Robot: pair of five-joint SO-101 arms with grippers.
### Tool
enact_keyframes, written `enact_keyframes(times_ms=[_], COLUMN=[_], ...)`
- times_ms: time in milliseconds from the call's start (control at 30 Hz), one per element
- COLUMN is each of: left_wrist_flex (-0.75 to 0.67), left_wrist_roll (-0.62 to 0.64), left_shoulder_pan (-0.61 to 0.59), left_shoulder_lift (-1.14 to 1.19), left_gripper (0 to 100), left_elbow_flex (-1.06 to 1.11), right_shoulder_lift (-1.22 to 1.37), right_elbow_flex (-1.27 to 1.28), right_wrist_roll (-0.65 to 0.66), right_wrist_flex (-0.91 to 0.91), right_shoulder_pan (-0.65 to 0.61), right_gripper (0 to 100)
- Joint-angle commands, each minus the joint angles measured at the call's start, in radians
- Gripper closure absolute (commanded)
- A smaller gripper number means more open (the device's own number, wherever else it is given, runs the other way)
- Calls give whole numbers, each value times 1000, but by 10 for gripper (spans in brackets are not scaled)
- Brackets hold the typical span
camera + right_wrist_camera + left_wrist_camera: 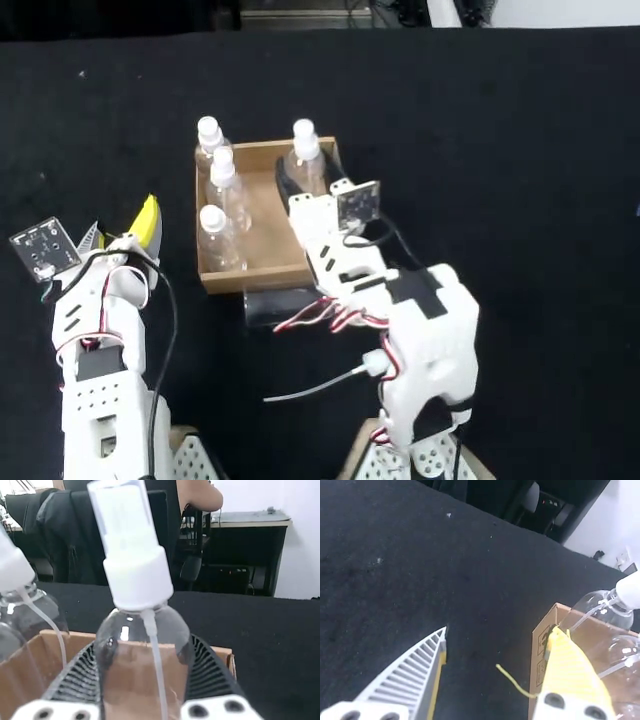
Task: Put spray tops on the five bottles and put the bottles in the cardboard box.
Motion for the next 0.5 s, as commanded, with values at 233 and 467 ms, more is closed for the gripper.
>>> enact_keyframes(times_ms=[233, 467], left_wrist_flex=[-23, -23], left_wrist_roll=[12, 8], left_shoulder_pan=[-2, -2], left_shoulder_lift=[-5, -5], left_gripper=[705, 705], left_elbow_flex=[-8, -8], right_shoulder_lift=[7, 8], right_elbow_flex=[-50, -50], right_wrist_roll=[2, 2], right_wrist_flex=[-25, -25], right_shoulder_pan=[-15, -17], right_gripper=[986, 964])
